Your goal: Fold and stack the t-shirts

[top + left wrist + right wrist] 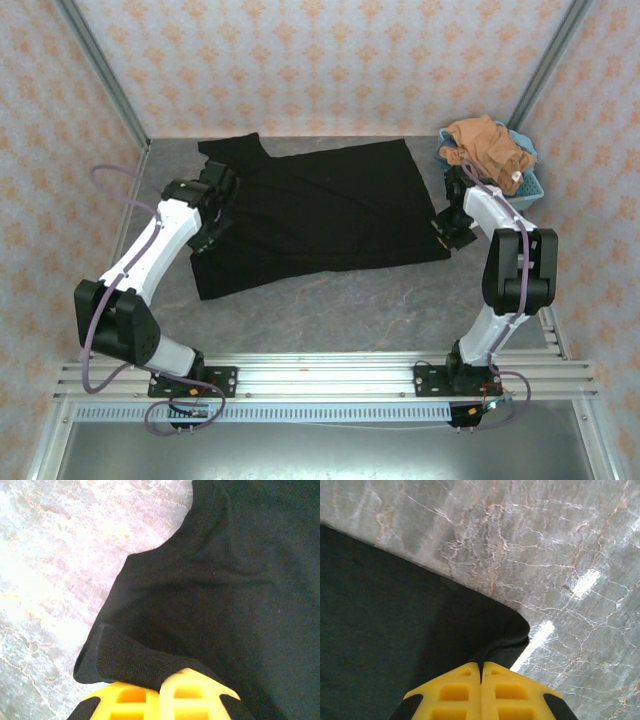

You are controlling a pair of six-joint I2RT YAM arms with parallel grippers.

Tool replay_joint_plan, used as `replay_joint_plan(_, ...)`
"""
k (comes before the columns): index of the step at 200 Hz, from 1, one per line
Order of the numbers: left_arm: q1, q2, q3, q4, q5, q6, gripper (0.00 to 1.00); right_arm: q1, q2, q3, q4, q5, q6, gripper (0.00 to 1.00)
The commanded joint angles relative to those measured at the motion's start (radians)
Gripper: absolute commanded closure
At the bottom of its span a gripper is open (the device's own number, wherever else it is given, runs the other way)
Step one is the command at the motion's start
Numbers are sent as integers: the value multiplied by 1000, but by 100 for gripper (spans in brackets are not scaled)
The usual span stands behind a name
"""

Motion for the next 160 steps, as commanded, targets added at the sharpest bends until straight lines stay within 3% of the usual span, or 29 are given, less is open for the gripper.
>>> replay_joint_plan(1,17,28,32,14,-61,51,100,-4,36,59,-43,13,23,100)
replay_joint_plan(160,65,189,196,36,-120,106,100,12,233,344,-76,50,-10,100)
